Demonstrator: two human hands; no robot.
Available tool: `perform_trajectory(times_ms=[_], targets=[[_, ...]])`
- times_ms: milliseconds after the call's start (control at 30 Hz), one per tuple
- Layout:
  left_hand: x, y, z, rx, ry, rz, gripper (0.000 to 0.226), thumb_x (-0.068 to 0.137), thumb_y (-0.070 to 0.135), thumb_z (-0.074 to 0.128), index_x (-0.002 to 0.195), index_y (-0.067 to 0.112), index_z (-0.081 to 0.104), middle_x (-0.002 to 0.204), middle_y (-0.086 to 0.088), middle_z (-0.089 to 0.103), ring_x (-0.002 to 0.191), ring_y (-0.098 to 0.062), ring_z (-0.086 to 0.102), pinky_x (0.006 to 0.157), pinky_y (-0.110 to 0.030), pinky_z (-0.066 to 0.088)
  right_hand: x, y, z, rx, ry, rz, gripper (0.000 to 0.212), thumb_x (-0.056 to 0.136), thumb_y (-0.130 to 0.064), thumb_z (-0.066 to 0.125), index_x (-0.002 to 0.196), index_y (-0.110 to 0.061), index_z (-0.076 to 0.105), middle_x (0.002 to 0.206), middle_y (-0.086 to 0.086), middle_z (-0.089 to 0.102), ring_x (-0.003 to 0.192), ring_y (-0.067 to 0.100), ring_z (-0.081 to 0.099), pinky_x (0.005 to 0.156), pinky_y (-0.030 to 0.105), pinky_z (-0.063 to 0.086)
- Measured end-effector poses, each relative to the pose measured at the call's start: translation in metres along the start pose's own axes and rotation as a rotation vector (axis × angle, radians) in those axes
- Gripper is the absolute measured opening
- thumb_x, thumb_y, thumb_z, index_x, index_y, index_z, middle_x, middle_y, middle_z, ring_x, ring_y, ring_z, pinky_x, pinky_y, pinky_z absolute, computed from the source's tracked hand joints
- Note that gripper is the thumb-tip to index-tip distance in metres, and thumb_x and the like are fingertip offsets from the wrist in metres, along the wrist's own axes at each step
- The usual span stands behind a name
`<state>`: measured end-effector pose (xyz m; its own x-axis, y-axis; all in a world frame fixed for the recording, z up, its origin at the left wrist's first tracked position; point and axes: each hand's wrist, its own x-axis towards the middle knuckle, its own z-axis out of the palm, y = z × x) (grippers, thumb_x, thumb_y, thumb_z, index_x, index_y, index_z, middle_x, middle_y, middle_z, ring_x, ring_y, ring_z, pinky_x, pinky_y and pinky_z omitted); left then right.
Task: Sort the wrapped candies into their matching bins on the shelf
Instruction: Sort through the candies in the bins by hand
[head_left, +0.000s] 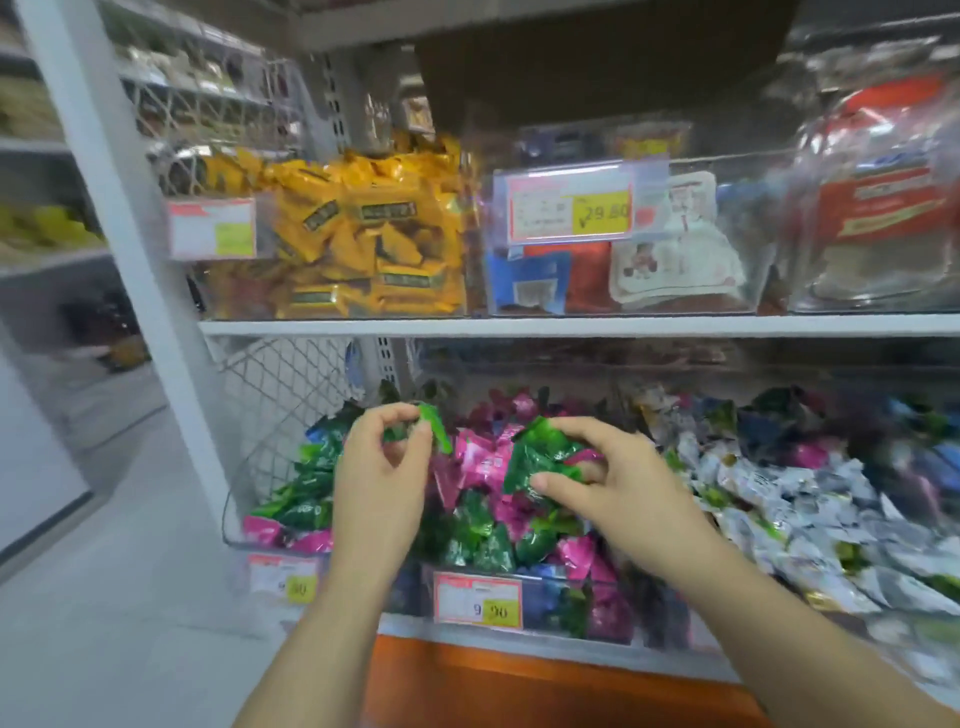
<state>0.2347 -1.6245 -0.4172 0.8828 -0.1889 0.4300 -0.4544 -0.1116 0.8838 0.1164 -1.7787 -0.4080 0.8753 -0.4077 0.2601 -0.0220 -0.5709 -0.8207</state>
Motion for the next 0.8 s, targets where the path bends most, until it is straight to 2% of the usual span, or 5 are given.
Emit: perform_trajectory(times_ms=[200, 333, 433, 633, 800], targets=[[0.039, -0.047, -0.041, 0.184, 0.174, -0.063, 0.012, 0.092, 0.018, 0.058, 0.102, 0.024, 0.061, 0.092, -0.008, 0.063, 0.064, -0.012, 0.054, 0.059, -0.03, 0.043, 0.066, -0.035, 0.054, -0.044, 0.006, -0.079, 0.041, 0.082, -0.028, 0.071, 0.121, -0.027, 0.056, 0.1, -0.017, 0.06, 0.069, 0.004, 0.053, 0.06, 0.013, 0.041], [0.051, -0.066, -0.051, 0.255, 0.028, -0.093, 0.033, 0.09, 0.013, 0.06, 0.122, 0.018, 0.062, 0.147, -0.011, 0.038, 0.122, -0.027, 0.052, 0.106, -0.04, 0.039, 0.113, -0.041, 0.089, -0.156, 0.077, -0.107, 0.055, 0.089, -0.02, 0.064, 0.14, -0.017, 0.044, 0.106, 0.011, 0.066, 0.08, 0.015, 0.061, 0.062, 0.017, 0.042], [0.053, -0.066, -0.053, 0.181, -0.033, -0.122, 0.038, 0.091, 0.012, 0.059, 0.122, 0.032, 0.057, 0.156, -0.006, 0.022, 0.129, -0.025, 0.047, 0.111, -0.042, 0.035, 0.128, -0.039, 0.104, -0.221, 0.04, -0.128, 0.054, 0.093, -0.005, 0.052, 0.143, -0.017, 0.038, 0.14, 0.007, 0.05, 0.121, 0.023, 0.053, 0.093, 0.018, 0.037], [0.044, -0.048, -0.042, 0.115, -0.093, 0.025, 0.028, 0.092, 0.013, 0.056, 0.108, 0.036, 0.059, 0.127, 0.009, 0.052, 0.107, 0.0, 0.055, 0.099, -0.032, 0.045, 0.117, -0.031, 0.092, -0.263, 0.019, -0.171, 0.049, 0.093, -0.003, 0.049, 0.136, -0.025, 0.049, 0.126, 0.003, 0.06, 0.07, 0.006, 0.058, 0.06, 0.008, 0.04], [0.035, -0.026, -0.015, 0.12, -0.094, 0.097, 0.025, 0.094, 0.014, 0.053, 0.106, 0.035, 0.059, 0.11, 0.011, 0.059, 0.096, 0.004, 0.054, 0.089, -0.021, 0.043, 0.084, -0.027, 0.056, -0.284, -0.005, -0.203, 0.039, 0.09, -0.002, 0.055, 0.124, -0.022, 0.062, 0.124, -0.006, 0.062, 0.113, 0.005, 0.057, 0.096, 0.008, 0.035]])
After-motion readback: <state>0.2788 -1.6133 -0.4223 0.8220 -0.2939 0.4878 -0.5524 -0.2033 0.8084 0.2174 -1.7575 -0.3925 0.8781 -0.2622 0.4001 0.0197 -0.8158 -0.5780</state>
